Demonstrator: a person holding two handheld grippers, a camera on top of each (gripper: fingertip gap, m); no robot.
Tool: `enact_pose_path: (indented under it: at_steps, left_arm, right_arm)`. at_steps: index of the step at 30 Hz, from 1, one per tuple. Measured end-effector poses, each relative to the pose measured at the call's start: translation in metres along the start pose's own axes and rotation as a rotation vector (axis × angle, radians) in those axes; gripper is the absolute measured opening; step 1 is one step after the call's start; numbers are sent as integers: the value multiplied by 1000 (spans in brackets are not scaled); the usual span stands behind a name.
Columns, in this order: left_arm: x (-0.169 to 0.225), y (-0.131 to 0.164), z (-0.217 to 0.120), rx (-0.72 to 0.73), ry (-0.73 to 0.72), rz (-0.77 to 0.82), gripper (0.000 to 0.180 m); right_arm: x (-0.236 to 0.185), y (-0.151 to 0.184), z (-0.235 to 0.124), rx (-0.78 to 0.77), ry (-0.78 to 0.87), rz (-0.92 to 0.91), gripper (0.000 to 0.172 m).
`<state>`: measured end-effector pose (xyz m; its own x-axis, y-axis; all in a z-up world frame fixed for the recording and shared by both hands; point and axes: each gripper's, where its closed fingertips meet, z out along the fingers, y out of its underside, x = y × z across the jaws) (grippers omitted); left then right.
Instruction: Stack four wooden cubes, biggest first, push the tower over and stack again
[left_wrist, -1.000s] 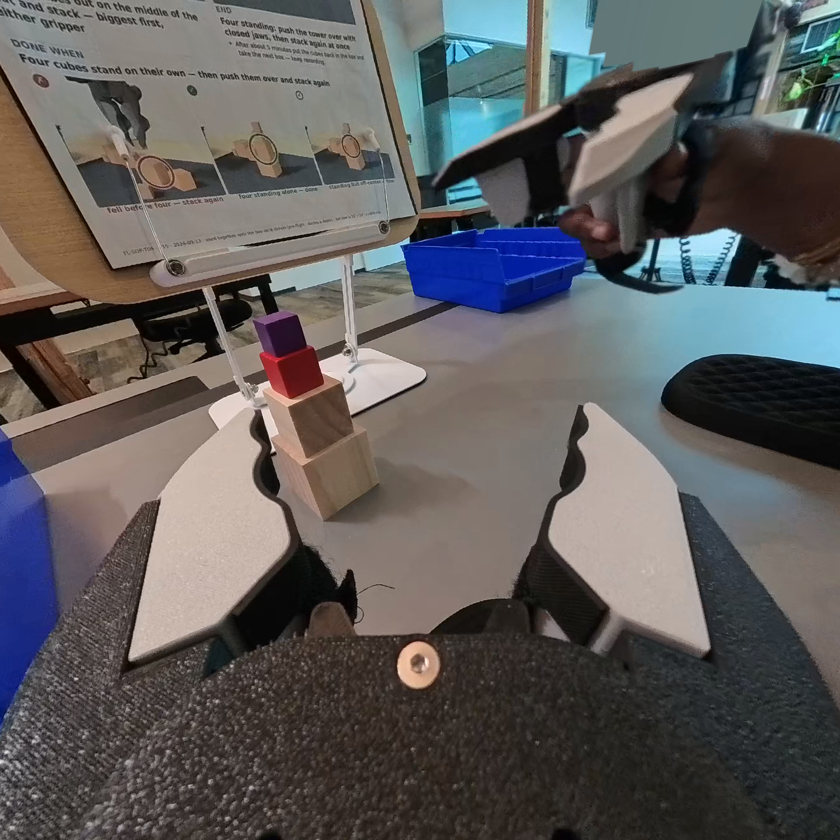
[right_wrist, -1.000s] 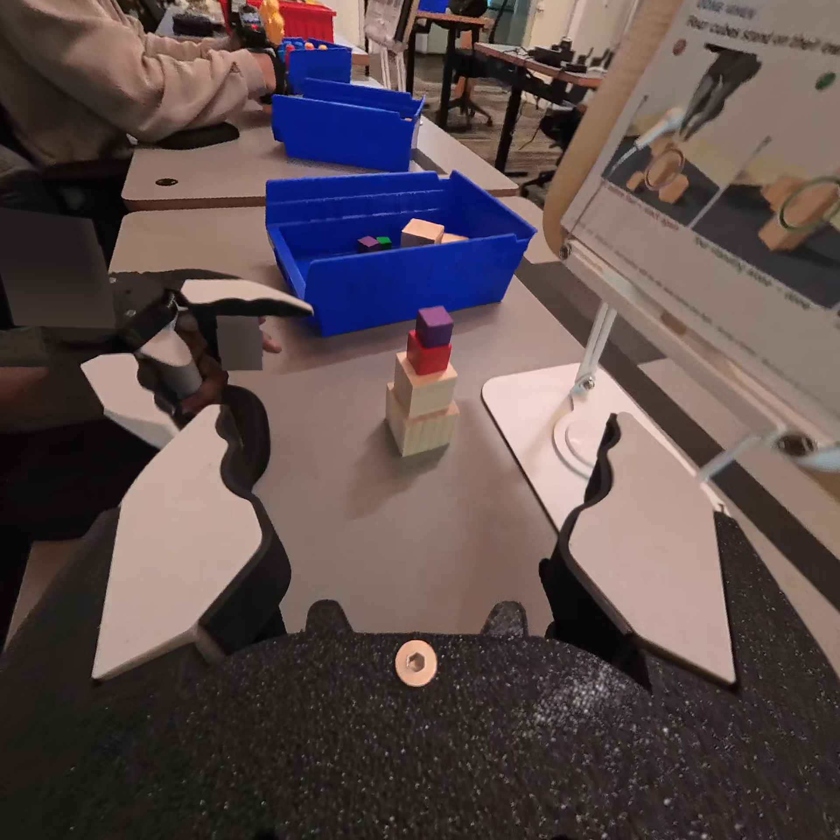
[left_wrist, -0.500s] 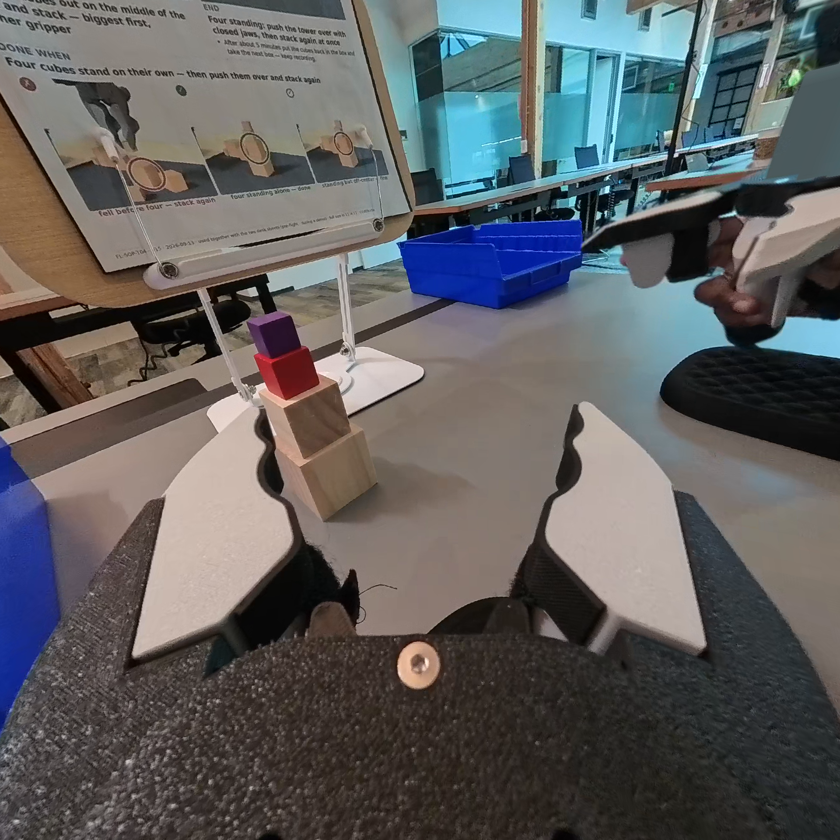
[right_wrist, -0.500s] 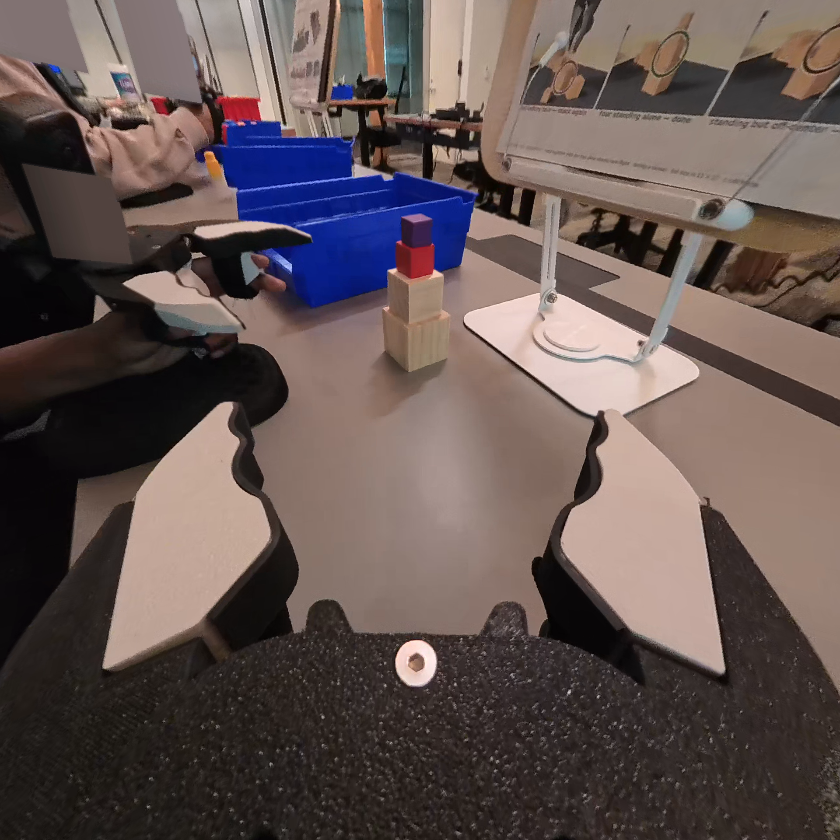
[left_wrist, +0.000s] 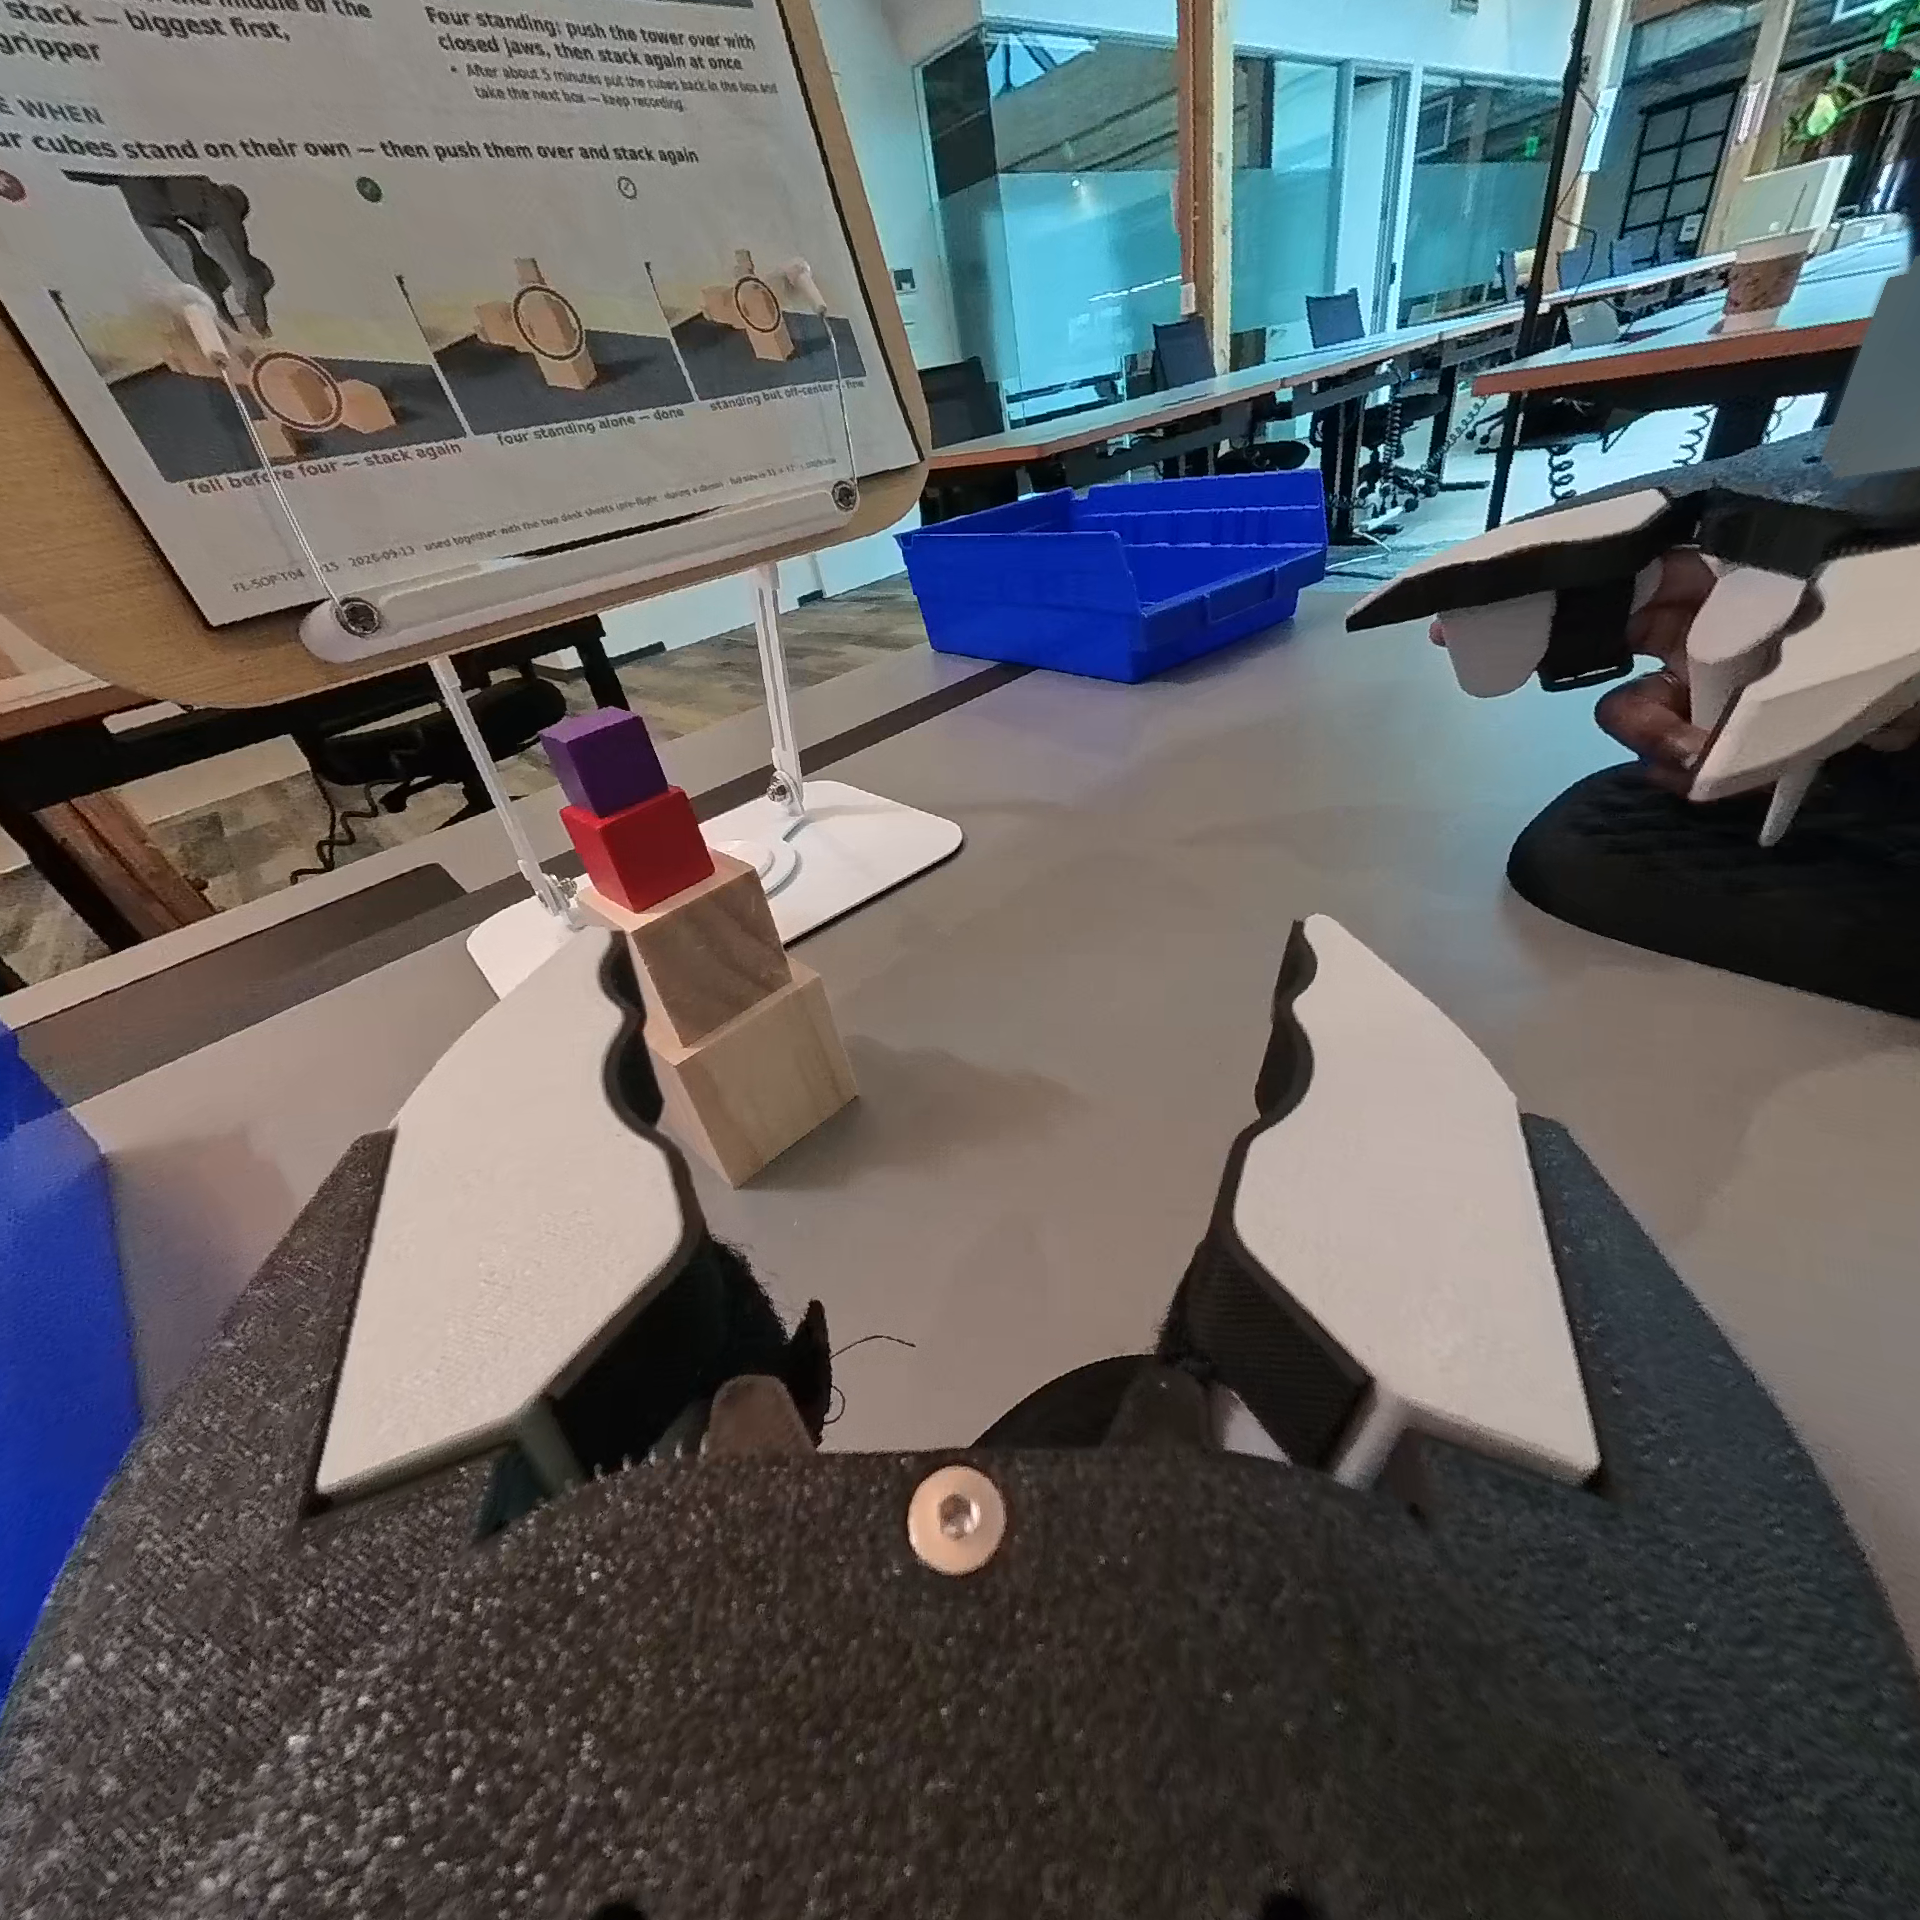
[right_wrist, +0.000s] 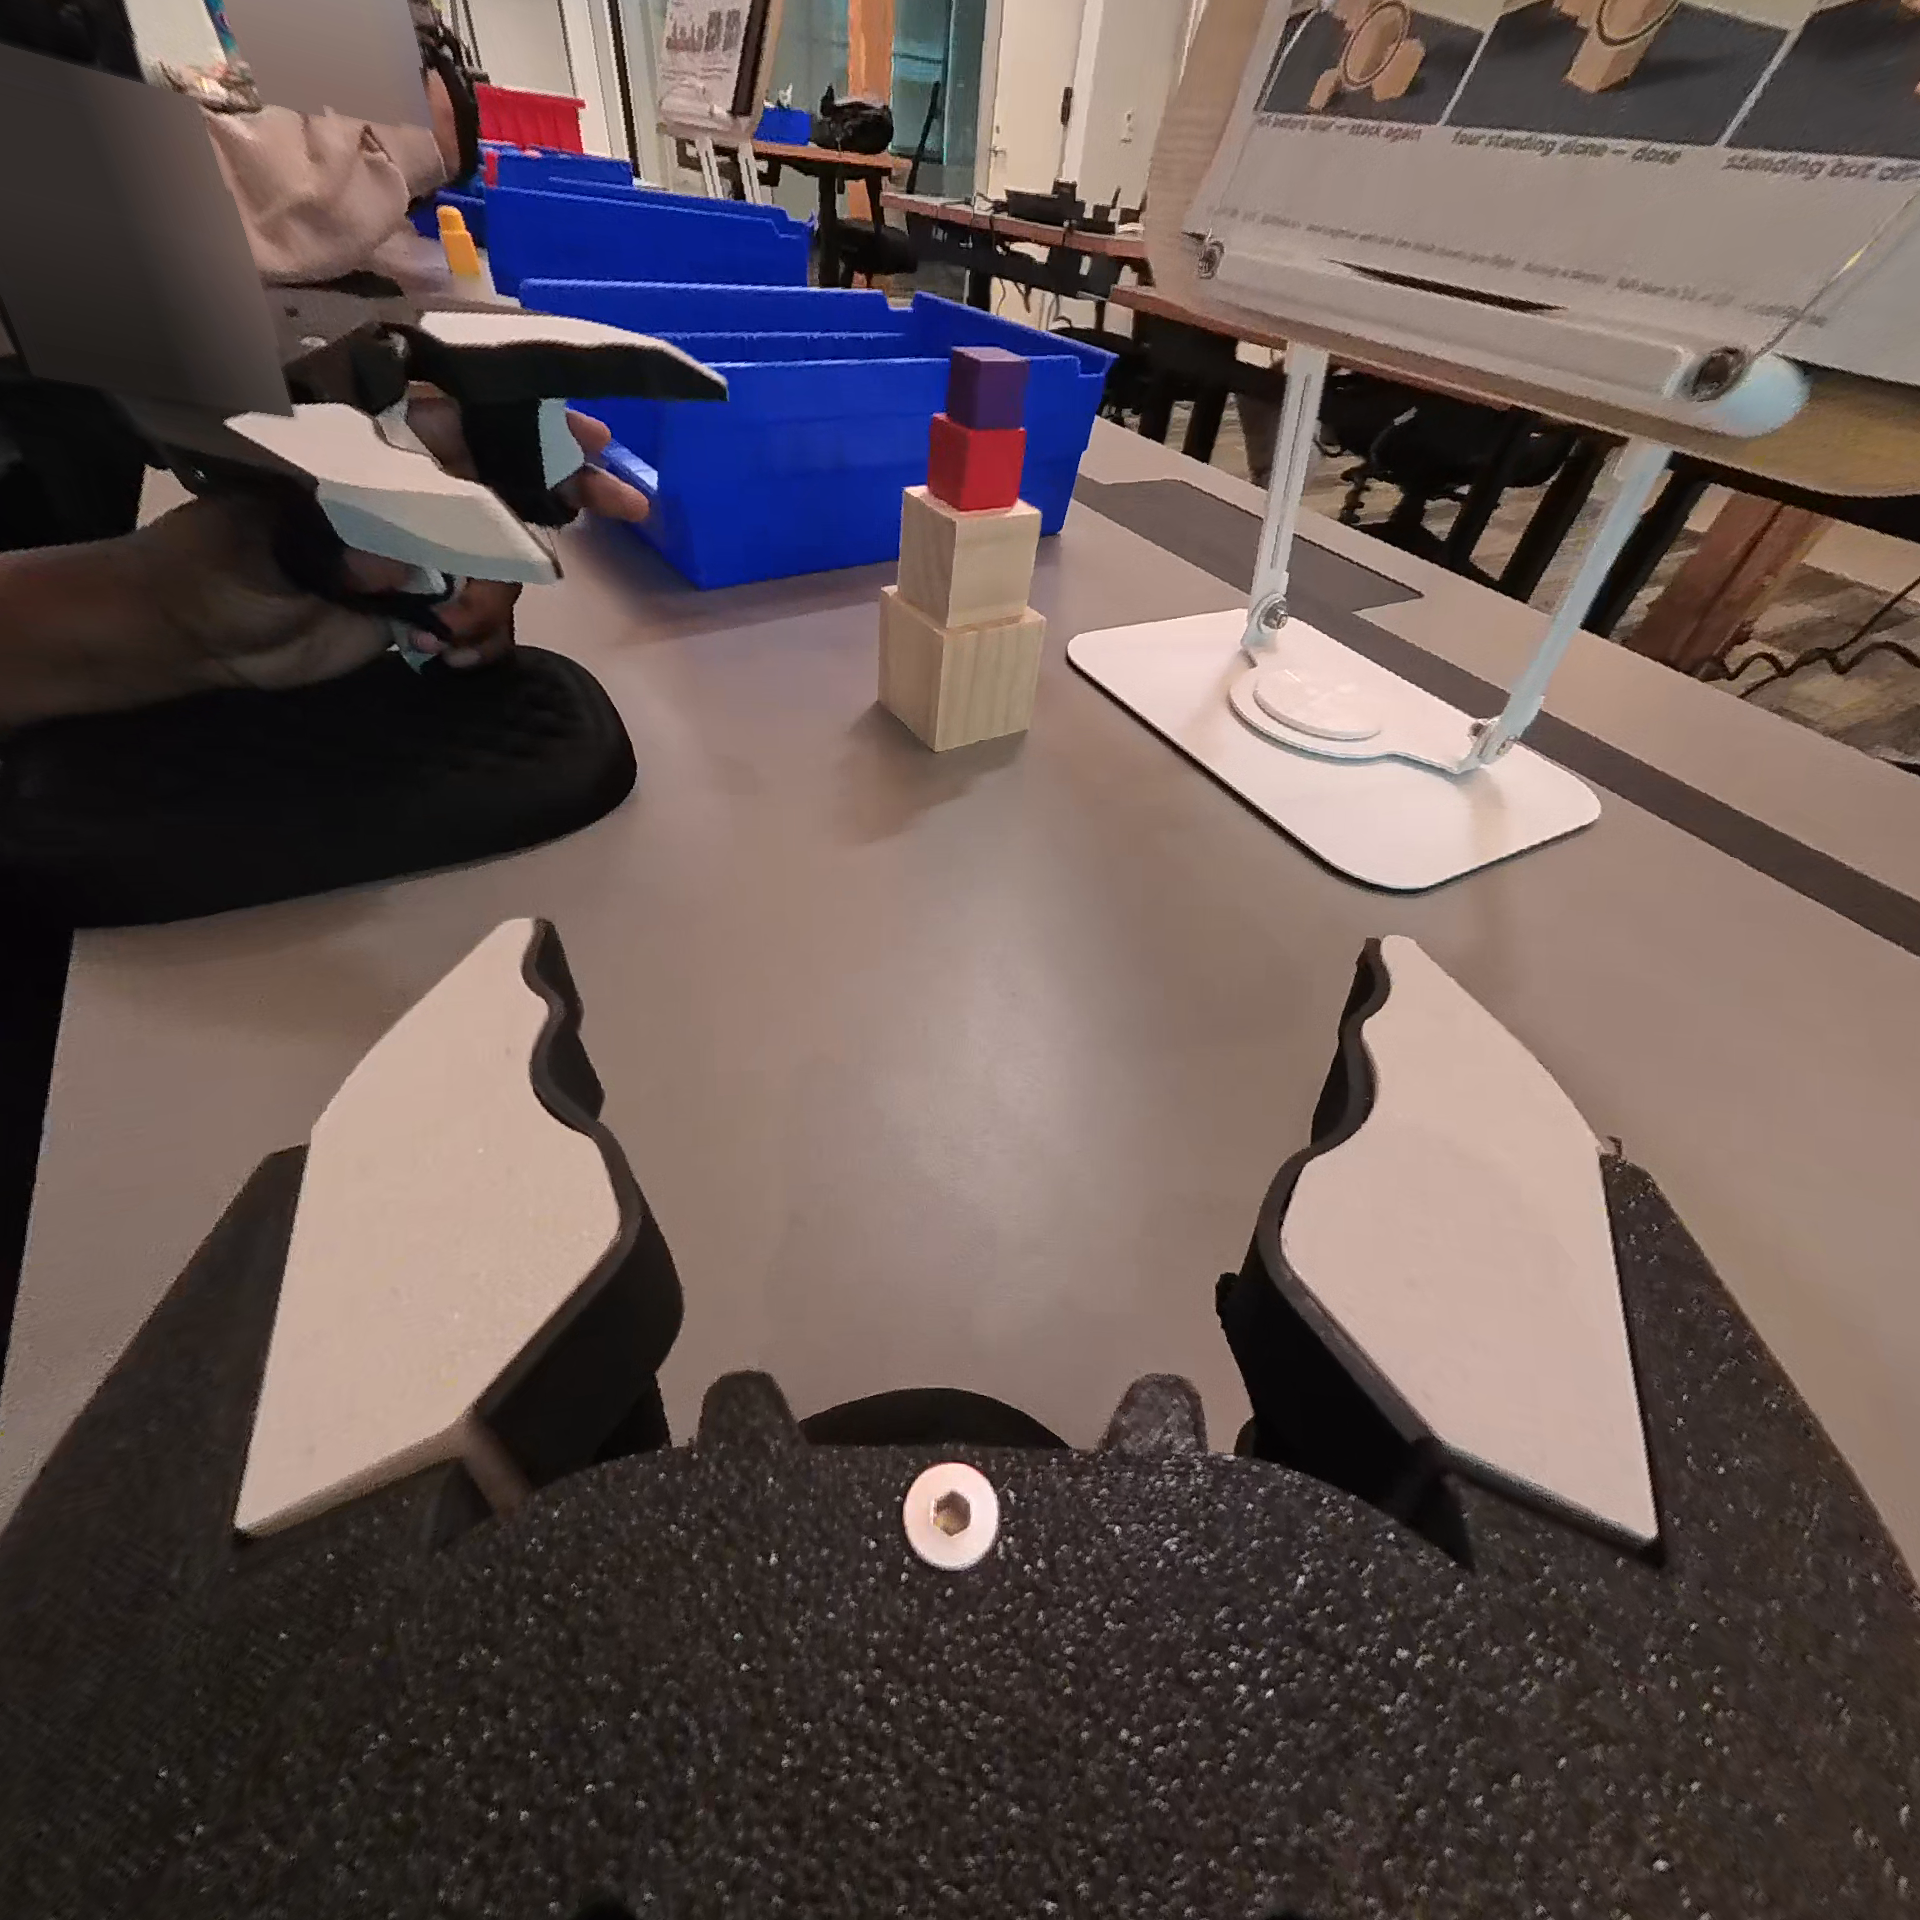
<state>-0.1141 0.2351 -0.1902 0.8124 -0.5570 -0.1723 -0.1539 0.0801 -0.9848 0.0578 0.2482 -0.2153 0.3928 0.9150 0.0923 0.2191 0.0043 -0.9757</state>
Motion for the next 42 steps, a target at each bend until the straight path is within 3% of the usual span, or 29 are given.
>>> enact_pose_path:
  at_steps: [3,4,7,12,17,26,42]
  left_arm:
    - [0,-2,-1,8,4,-6,105]
    - [-1,-3,-3,11,10,-13,85]
    - [-20,0,-10,-95,-26,13,1]
    - [-88,19,-13,-399,-227,74,0]
    - [-111,44,17,-544,-217,85,0]
    - [-117,63,60,-579,-197,15,0]
    - [-108,65,72,-536,-68,23,0]
  right_arm:
    - [-1,1,1,-5,6,-22,135]
    - [-1,1,0,-3,5,-20,135]
    - [0,-1,-1,15,3,0,134]
    - [3,-4,-4,47,0,34,133]
    - [3,-7,-7,69,-3,42,132]
    - [1,-6,-6,63,4,12,130]
    - [1,-7,-6,63,10,4,128]
